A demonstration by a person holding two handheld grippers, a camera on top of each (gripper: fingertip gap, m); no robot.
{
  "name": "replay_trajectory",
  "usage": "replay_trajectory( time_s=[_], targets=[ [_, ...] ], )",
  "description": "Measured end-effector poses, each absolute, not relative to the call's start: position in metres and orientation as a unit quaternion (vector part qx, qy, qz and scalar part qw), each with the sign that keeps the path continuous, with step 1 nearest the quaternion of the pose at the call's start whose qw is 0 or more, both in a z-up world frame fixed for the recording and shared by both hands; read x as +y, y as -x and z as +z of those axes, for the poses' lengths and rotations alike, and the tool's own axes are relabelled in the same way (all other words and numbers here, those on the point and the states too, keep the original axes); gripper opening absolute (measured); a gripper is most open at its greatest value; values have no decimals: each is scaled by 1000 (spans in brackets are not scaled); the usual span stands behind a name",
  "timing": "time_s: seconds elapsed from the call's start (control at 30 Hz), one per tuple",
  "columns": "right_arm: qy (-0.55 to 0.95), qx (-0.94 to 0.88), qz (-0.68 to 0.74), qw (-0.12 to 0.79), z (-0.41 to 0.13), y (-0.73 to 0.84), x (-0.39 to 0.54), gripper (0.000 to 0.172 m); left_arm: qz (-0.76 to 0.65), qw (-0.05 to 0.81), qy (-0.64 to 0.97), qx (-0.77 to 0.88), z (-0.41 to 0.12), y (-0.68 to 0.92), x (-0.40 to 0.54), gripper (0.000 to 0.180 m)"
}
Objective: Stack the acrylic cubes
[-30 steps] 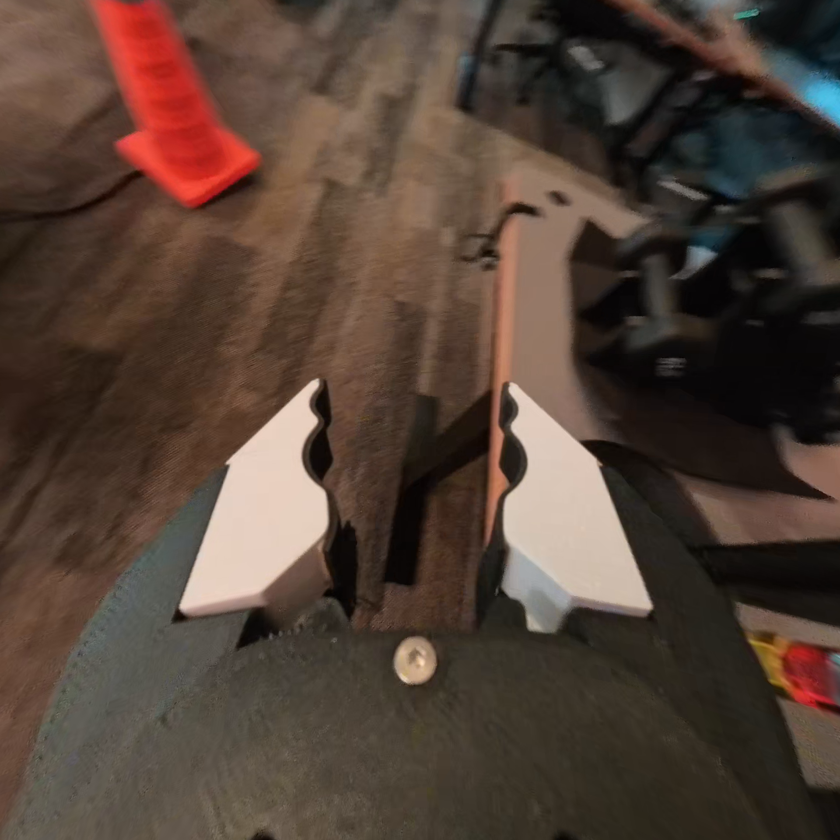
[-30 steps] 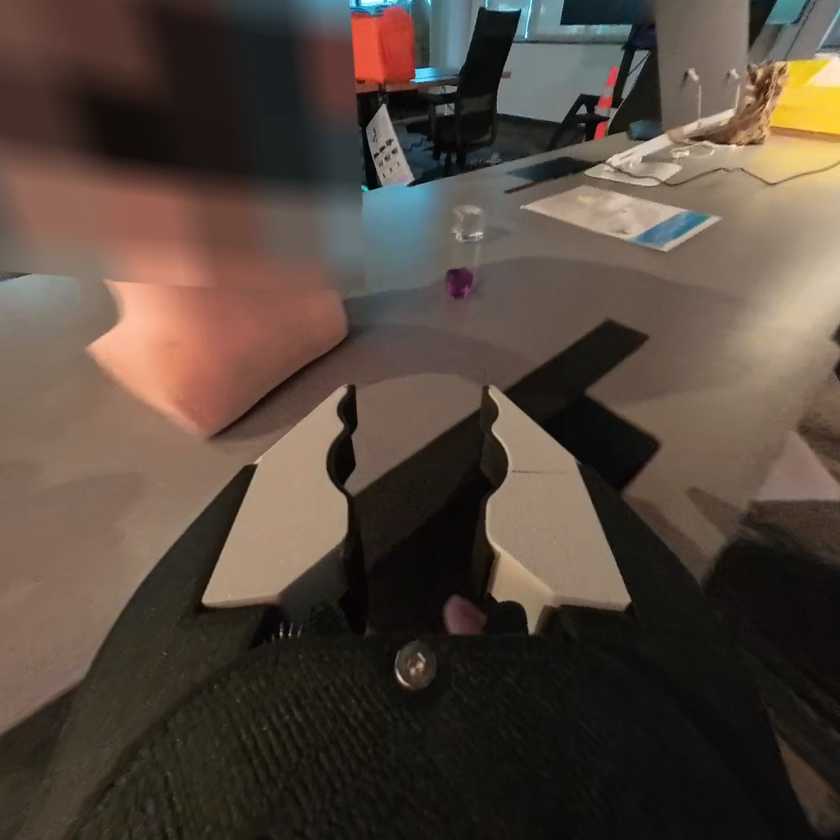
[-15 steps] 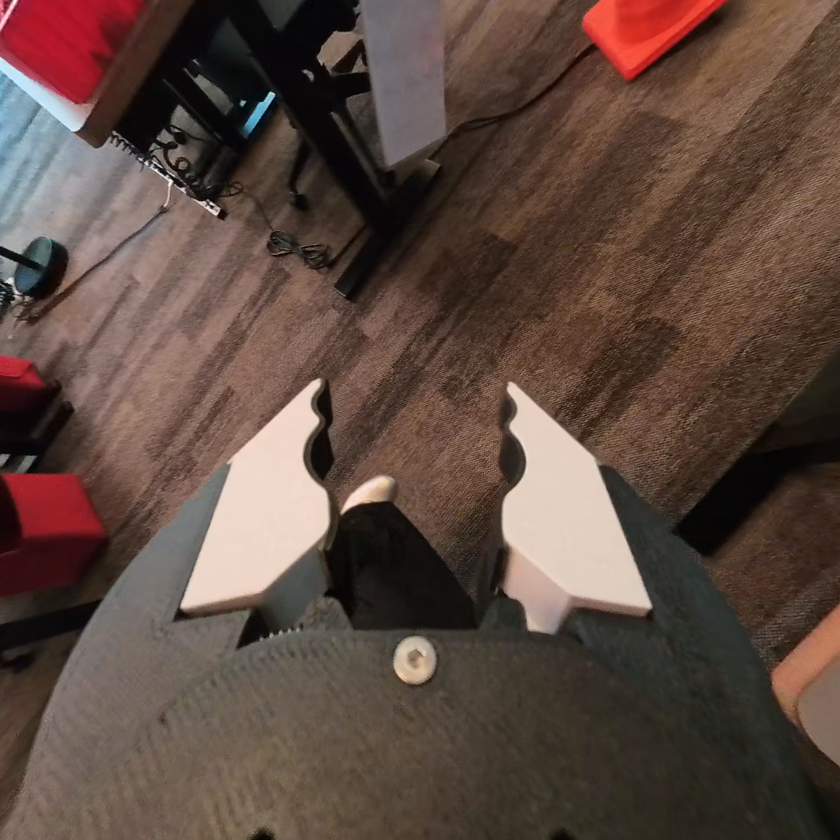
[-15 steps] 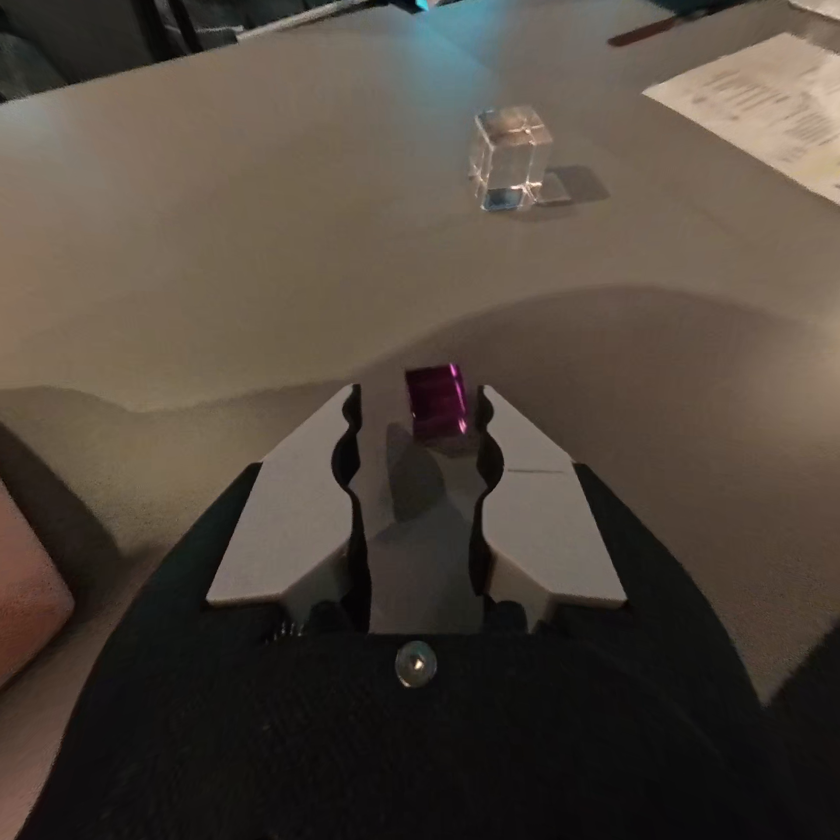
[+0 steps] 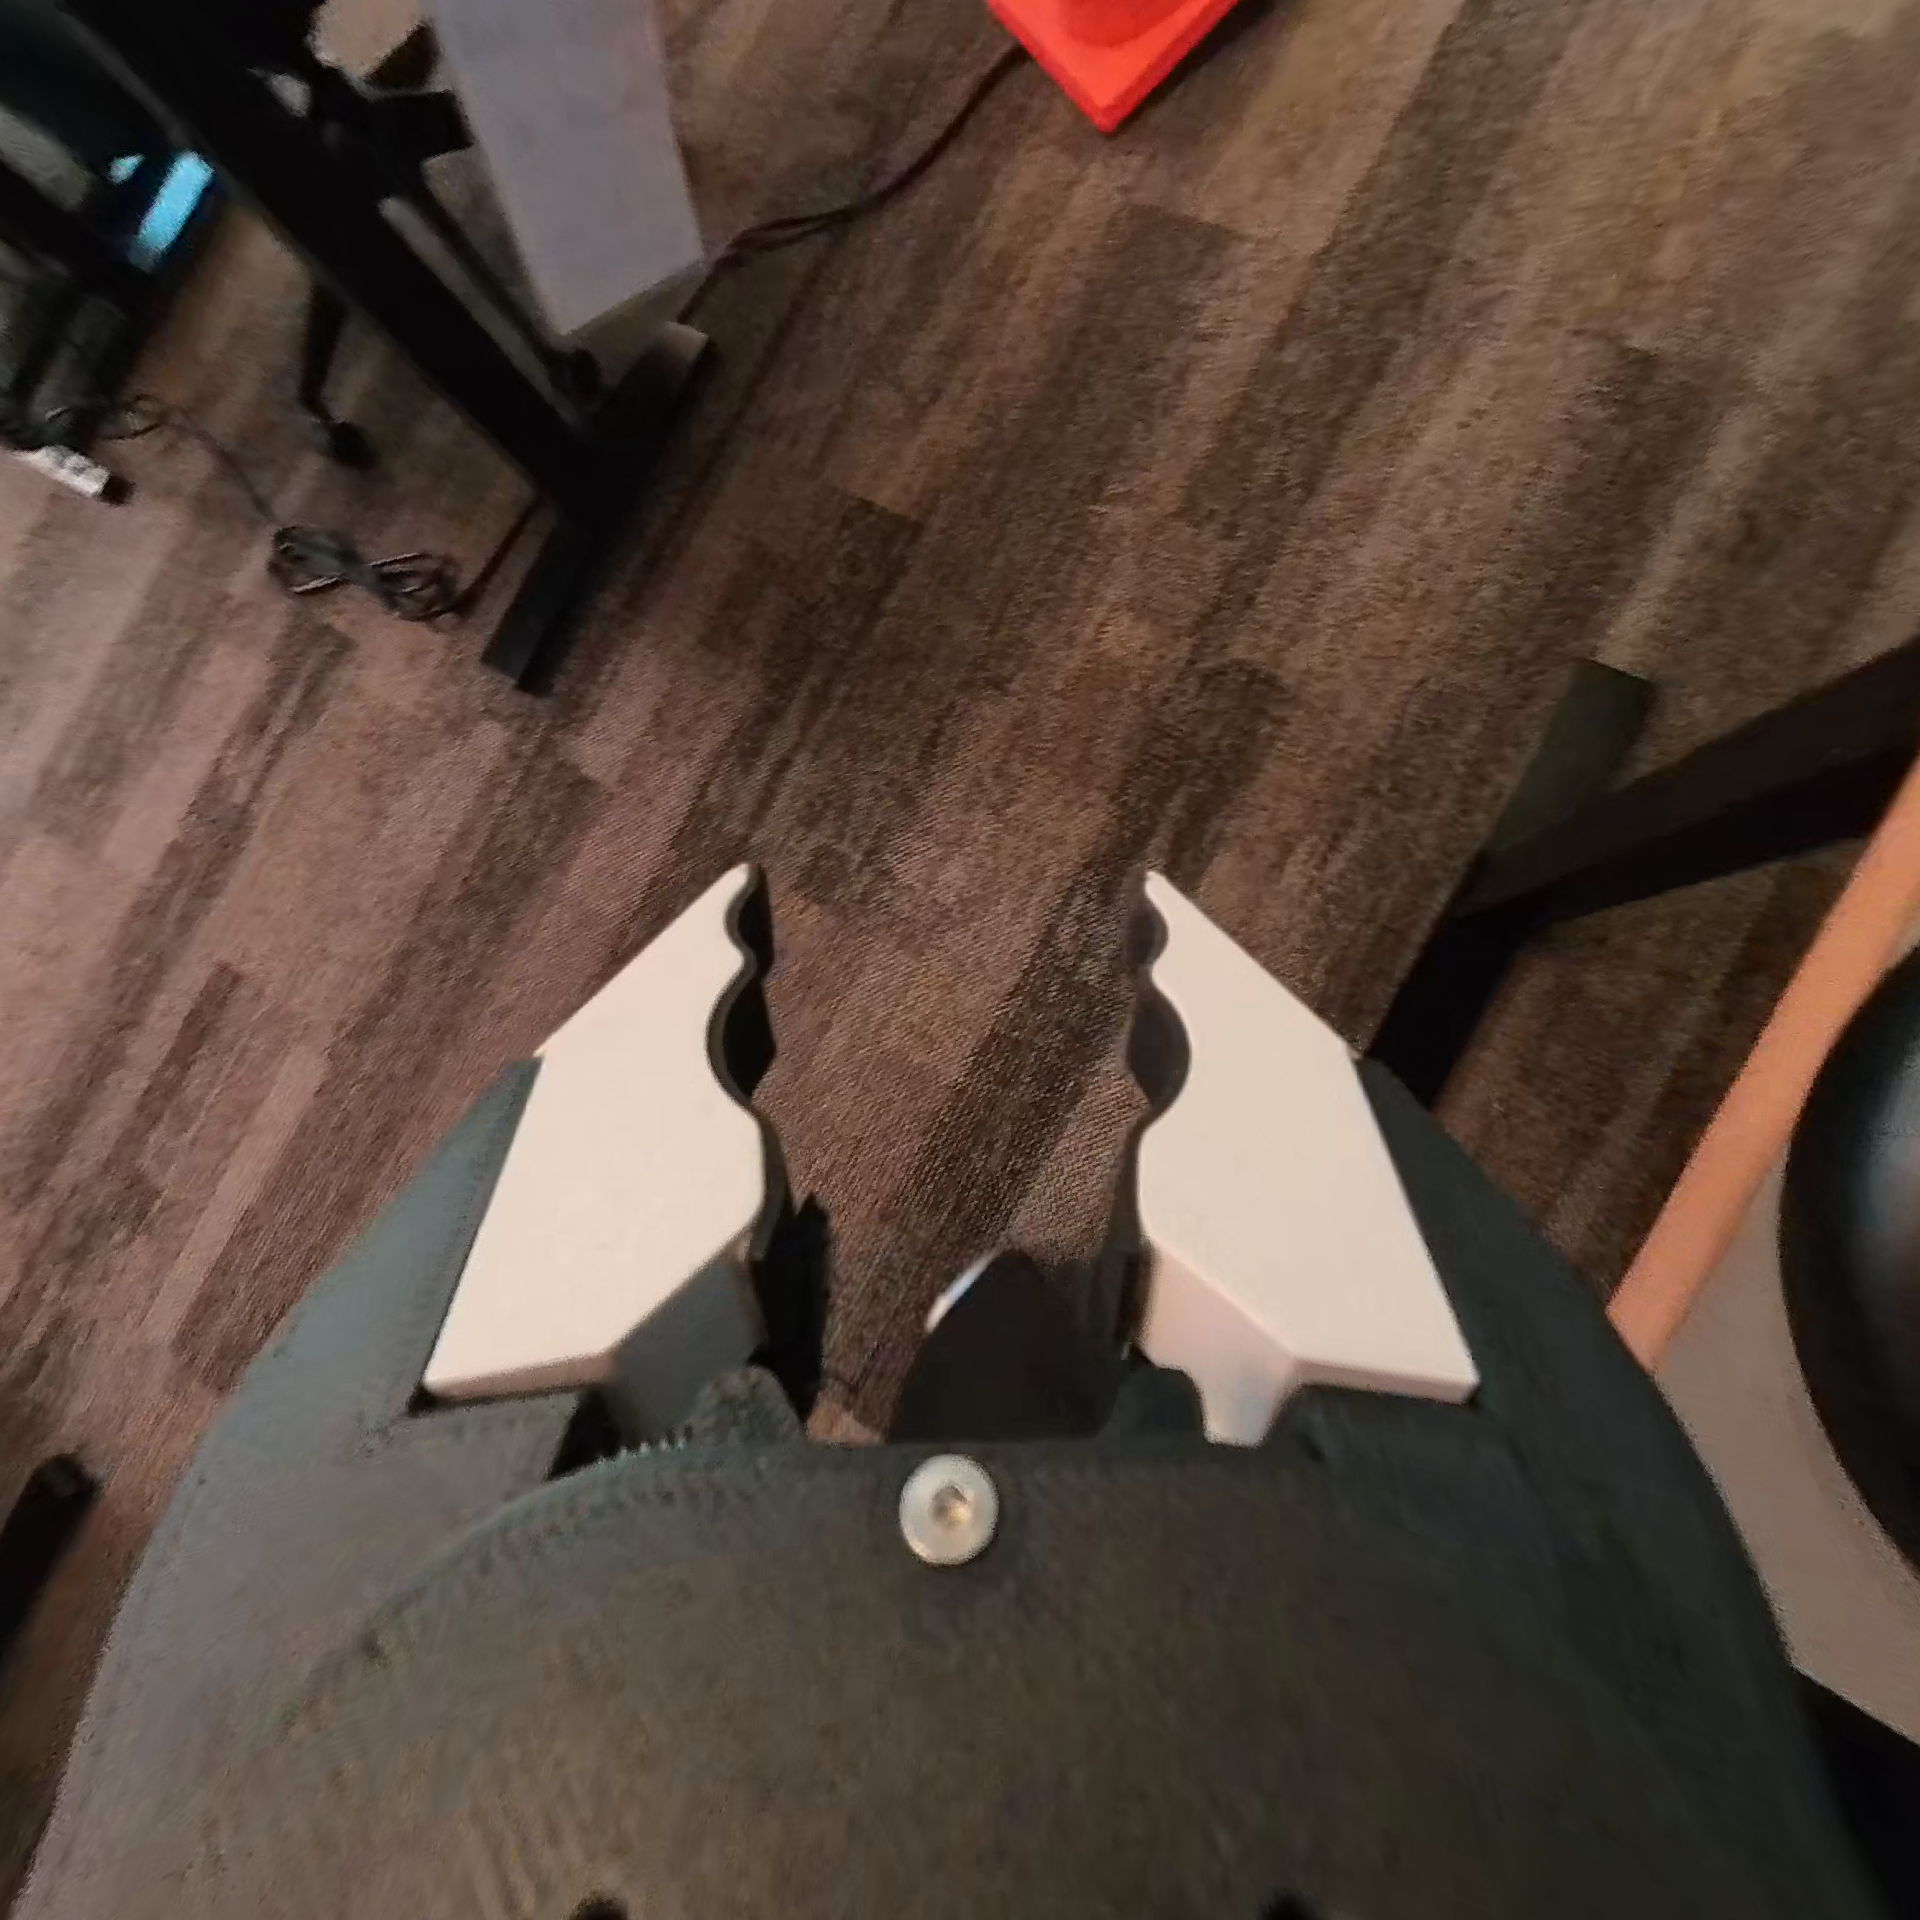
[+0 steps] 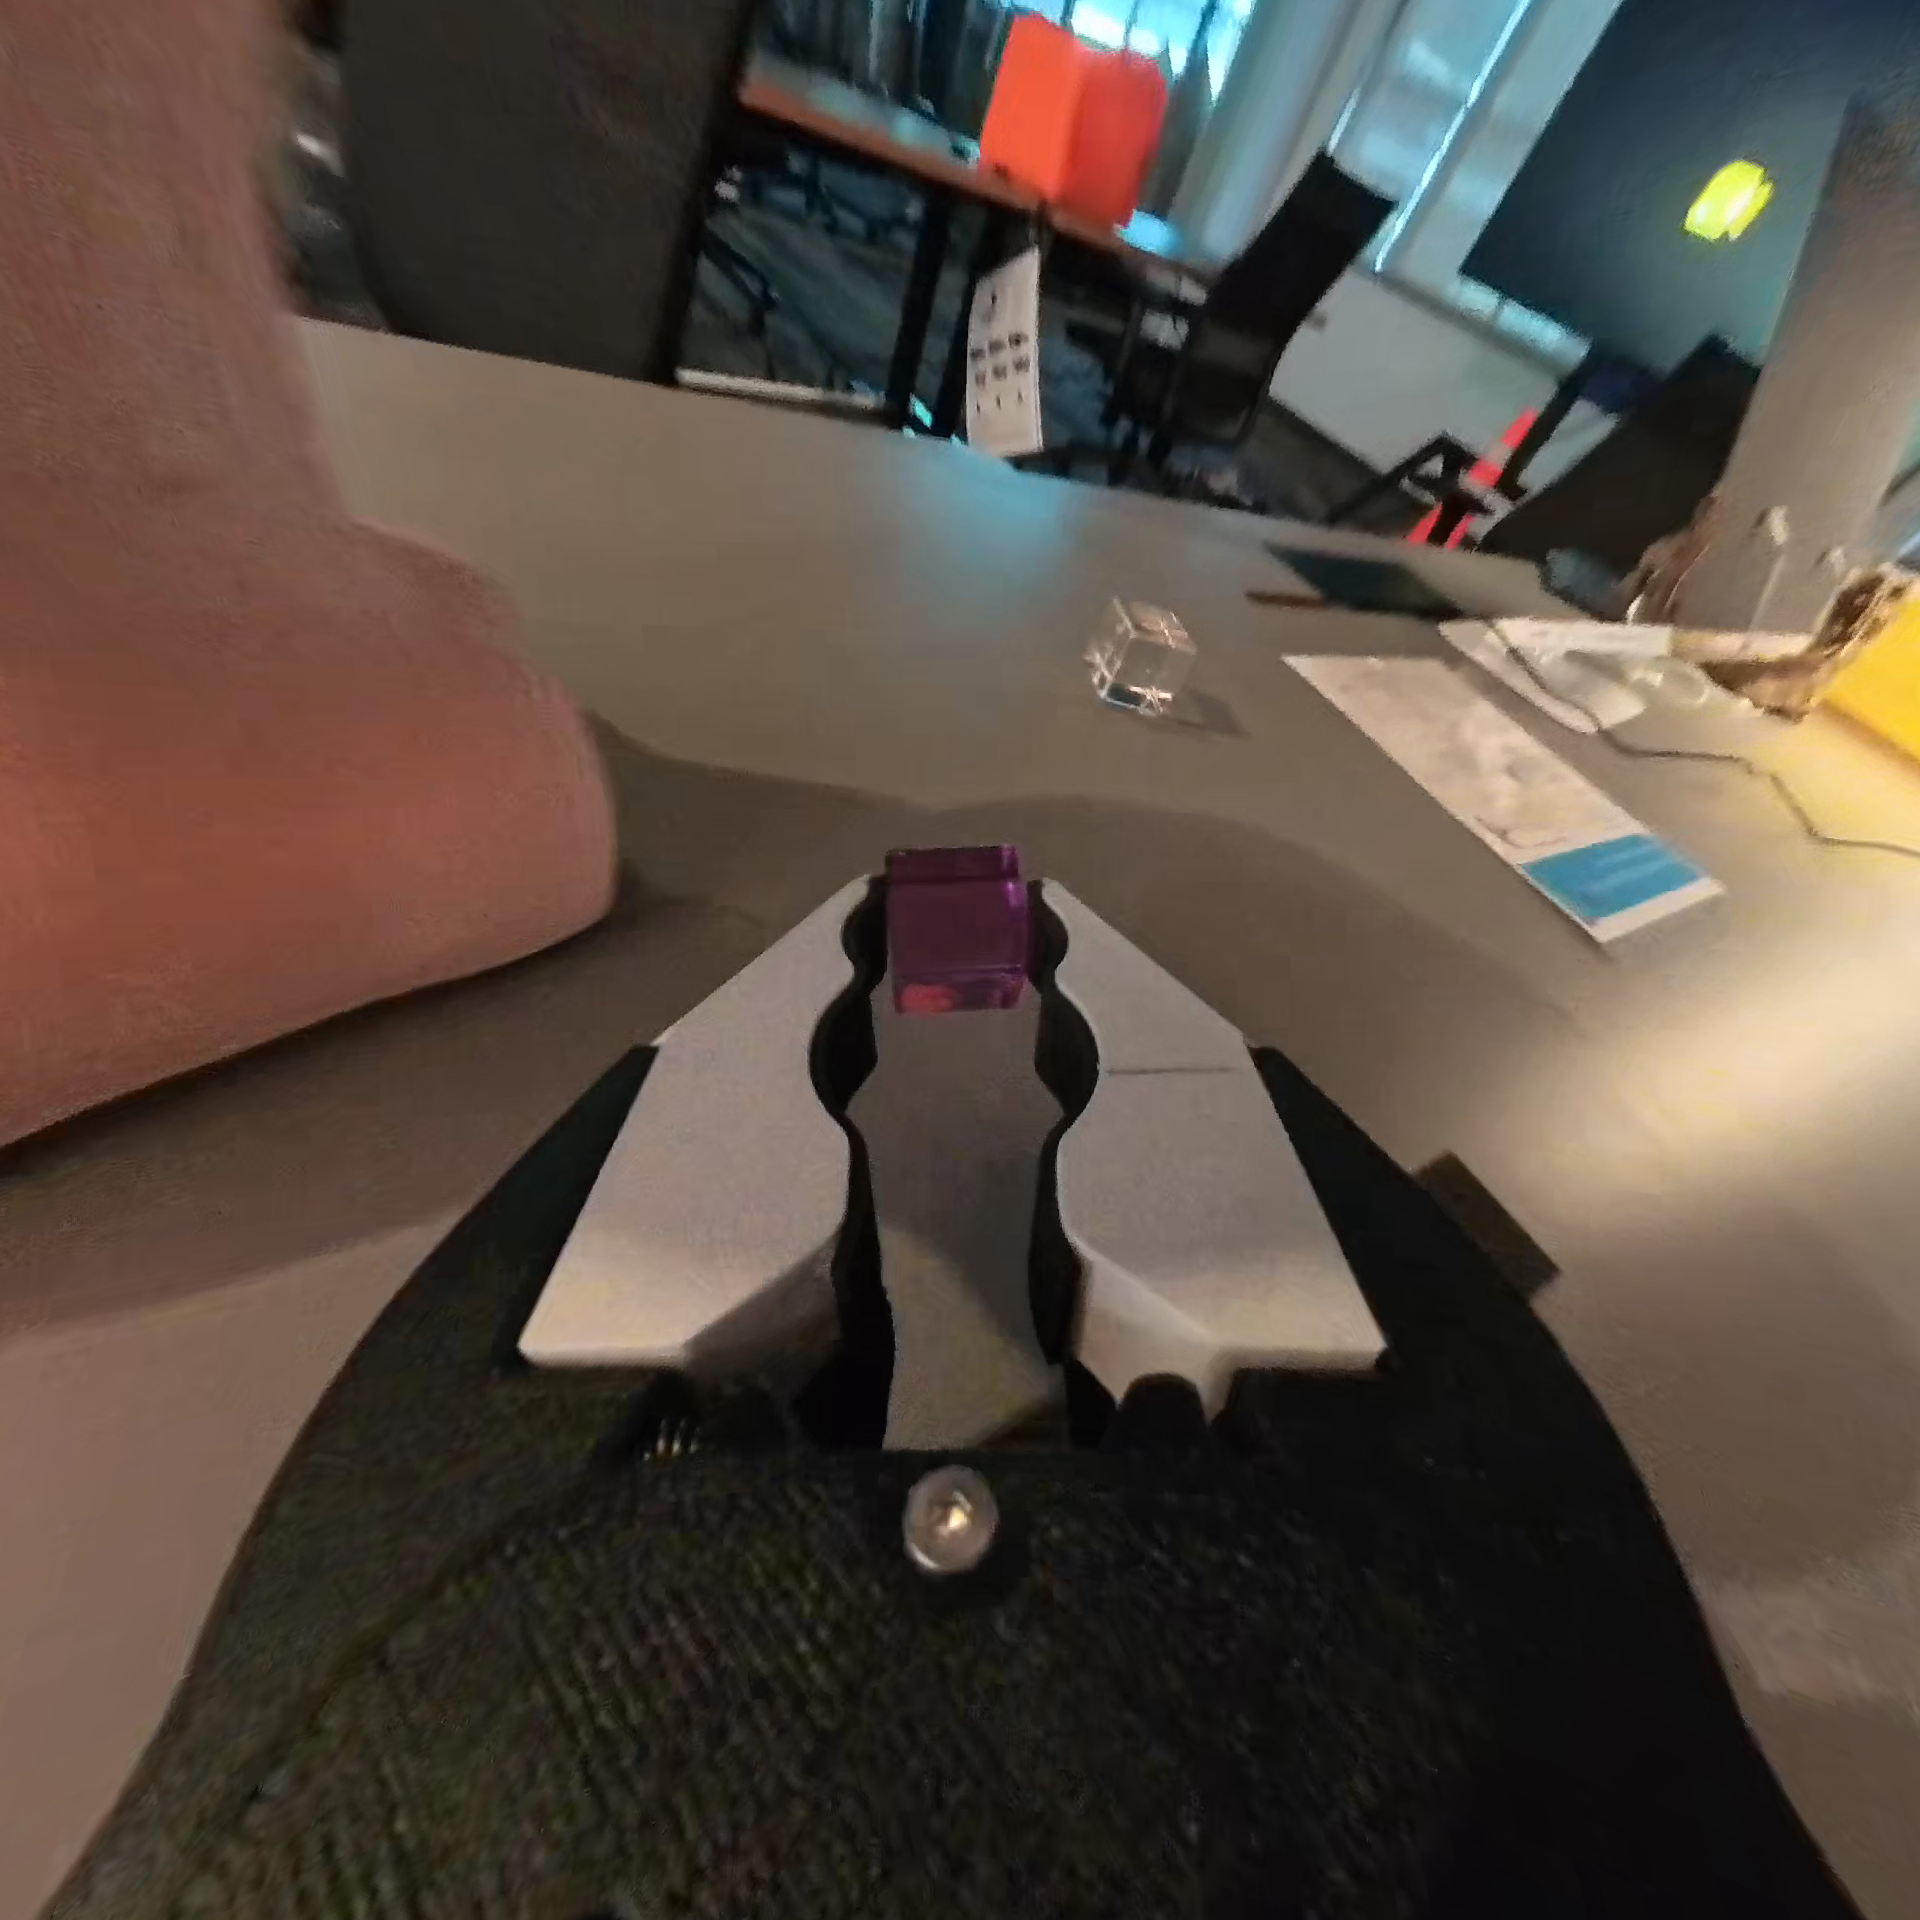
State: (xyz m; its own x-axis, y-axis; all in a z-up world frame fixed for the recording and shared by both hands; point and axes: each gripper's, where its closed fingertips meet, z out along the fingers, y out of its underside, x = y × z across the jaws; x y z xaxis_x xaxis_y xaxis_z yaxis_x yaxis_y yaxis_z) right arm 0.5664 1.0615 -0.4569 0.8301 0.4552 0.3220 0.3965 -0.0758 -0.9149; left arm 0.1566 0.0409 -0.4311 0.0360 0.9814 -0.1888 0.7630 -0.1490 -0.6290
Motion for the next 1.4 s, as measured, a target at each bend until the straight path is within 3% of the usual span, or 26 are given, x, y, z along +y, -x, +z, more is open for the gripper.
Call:
replay_trajectory(
  time_s=[0.13, 0.33, 0.47, 0.67, 0.9, 1.03, 1.4],
  targets=[
    [708, -301, 37, 638, -418, -569, 947, 25, 252, 249, 712, -607, -452, -146, 63, 68],
    [668, -338, 169, 640, -346, -506, 740, 24, 156, 424, 647, -615, -439, -132, 64, 68],
    [614, -413, 288, 608, -303, -427, 587, 24, 217, 508, 624, -553, -400, -118, 33, 53],
    [527, -546, 380, 530, -299, -341, 418, 24, 226, 577, 630, -468, -354, -111, 28, 53],
    [522, -640, 456, 331, -320, -314, 345, 24, 188, 616, 668, -371, -321, -143, 62, 52],
    [519, -682, 440, 269, -341, -314, 334, 25, 166, 616, 694, -332, -322, -165, 82, 52],
    [504, -716, 388, 288, -361, -306, 336, 25, 156, 606, 707, -331, -331, -175, 82, 51]
  ],
)
